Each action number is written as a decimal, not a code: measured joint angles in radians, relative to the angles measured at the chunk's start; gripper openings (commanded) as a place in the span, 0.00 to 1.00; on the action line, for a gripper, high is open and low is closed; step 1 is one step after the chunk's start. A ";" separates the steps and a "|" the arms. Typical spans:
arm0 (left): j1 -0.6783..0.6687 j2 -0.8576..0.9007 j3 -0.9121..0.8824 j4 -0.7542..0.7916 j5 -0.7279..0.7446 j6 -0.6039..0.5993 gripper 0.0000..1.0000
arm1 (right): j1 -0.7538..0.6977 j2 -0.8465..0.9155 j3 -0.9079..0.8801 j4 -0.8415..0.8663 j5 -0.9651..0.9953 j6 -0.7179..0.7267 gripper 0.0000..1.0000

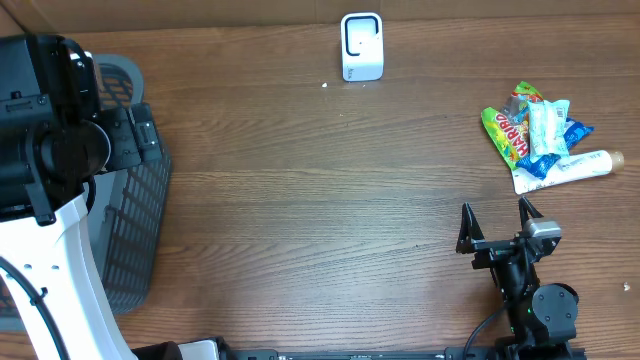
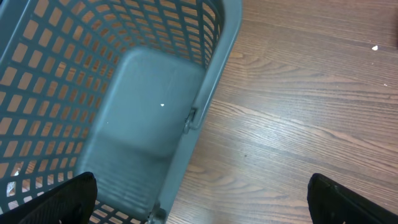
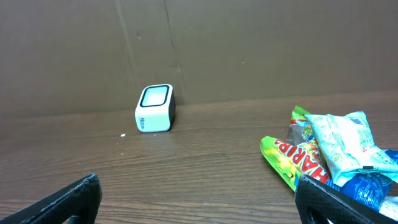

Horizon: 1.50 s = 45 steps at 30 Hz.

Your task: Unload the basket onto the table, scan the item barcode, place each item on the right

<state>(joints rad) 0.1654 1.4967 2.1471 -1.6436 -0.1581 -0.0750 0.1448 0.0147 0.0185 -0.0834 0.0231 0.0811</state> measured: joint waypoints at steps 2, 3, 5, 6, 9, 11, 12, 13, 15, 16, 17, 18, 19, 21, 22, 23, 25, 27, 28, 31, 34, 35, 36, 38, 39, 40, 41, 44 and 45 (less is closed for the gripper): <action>0.000 0.000 0.000 0.021 0.005 -0.003 1.00 | 0.000 0.000 0.000 -0.001 0.000 0.000 1.00; -0.002 -0.002 -0.002 0.042 0.010 -0.004 0.99 | 0.000 0.000 0.000 -0.001 0.000 0.000 1.00; -0.017 -0.027 -0.045 0.166 0.027 -0.007 0.99 | 0.000 0.000 0.000 0.000 -0.001 0.000 1.00; -0.029 -0.045 -0.076 0.227 0.039 -0.008 1.00 | 0.000 0.000 0.000 0.000 0.000 0.000 1.00; -0.071 -0.137 -0.243 0.446 0.081 -0.012 1.00 | 0.000 0.000 0.000 0.000 0.000 0.000 1.00; -0.099 -0.224 -0.396 0.584 0.104 -0.016 1.00 | 0.000 0.000 0.000 -0.001 0.000 -0.001 1.00; -0.108 -0.260 -0.457 0.634 0.112 -0.019 1.00 | 0.000 0.000 0.000 -0.002 -0.001 0.000 1.00; -0.116 -0.311 -0.544 0.715 0.121 -0.022 1.00 | 0.000 0.000 0.000 -0.002 0.000 0.000 1.00; -0.123 -0.404 -0.695 0.820 0.136 -0.023 1.00 | 0.000 0.000 0.000 -0.002 -0.001 0.000 1.00; -0.124 -0.434 -0.739 0.846 0.143 -0.023 1.00 | 0.000 0.000 0.000 -0.003 -0.001 0.000 1.00; -0.125 -0.491 -0.822 0.883 0.151 -0.023 1.00 | 0.000 0.000 0.000 -0.005 -0.001 0.000 1.00; -0.125 -0.547 -0.905 0.942 0.158 -0.023 0.99 | 0.000 0.000 0.000 -0.003 -0.001 0.000 1.00; -0.125 -0.596 -0.974 0.980 0.164 -0.023 1.00 | 0.000 0.000 0.000 -0.005 -0.001 0.000 1.00; -0.125 -0.703 -1.120 1.046 0.171 -0.023 0.99 | 0.000 0.000 0.000 -0.006 0.000 0.000 1.00; -0.125 -0.757 -1.190 1.086 0.174 -0.023 1.00 | 0.000 0.000 0.000 -0.005 0.000 0.000 1.00; -0.125 -0.806 -1.253 1.128 0.175 -0.022 0.99 | 0.000 0.000 0.000 -0.006 -0.001 0.000 1.00; -0.125 -0.898 -1.366 1.201 0.178 -0.021 1.00 | 0.000 0.000 0.000 -0.006 -0.001 0.000 1.00; -0.125 -0.987 -1.472 1.273 0.181 -0.019 1.00 | 0.000 0.000 0.000 -0.006 -0.001 0.000 1.00; -0.125 -1.022 -1.515 1.307 0.181 -0.018 1.00 | 0.000 0.000 0.000 -0.006 -0.001 0.000 1.00; -0.125 -1.121 -1.650 1.420 0.184 -0.014 1.00 | 0.000 0.000 0.000 -0.006 -0.001 0.000 1.00; -0.125 -1.208 -1.787 1.534 0.185 -0.002 1.00 | 0.000 0.000 0.000 -0.006 -0.001 0.000 1.00; -0.125 -1.234 -1.833 1.576 0.184 0.001 1.00 | 0.000 0.000 0.000 -0.006 -0.001 0.000 1.00; -0.125 -1.249 -1.856 1.594 0.184 0.001 1.00 | 0.000 0.000 0.000 -0.006 -0.001 0.000 1.00; -0.125 -1.292 -1.914 1.637 0.179 0.002 1.00 | 0.000 0.000 0.000 -0.006 0.000 0.000 1.00; -0.125 -1.313 -1.937 1.646 0.174 0.002 1.00 | 0.000 0.000 0.000 -0.006 -0.001 0.000 1.00; -0.125 -1.336 -1.953 1.647 0.168 0.001 1.00 | 0.000 0.000 0.000 -0.006 0.000 0.000 1.00; -0.125 -1.359 -1.970 1.650 0.161 0.002 1.00 | 0.000 0.000 0.000 -0.005 -0.001 0.000 1.00; -0.125 -1.426 -2.007 1.657 0.138 0.012 1.00 | 0.000 0.000 0.000 -0.006 -0.001 0.000 1.00; -0.125 -1.444 -2.017 1.658 0.127 0.019 0.99 | 0.000 0.000 0.000 -0.006 -0.001 -0.001 1.00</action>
<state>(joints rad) 0.0406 0.0528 0.1299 0.0143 -0.0311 -0.0555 0.1448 0.0147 0.0185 -0.0895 0.0223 0.0803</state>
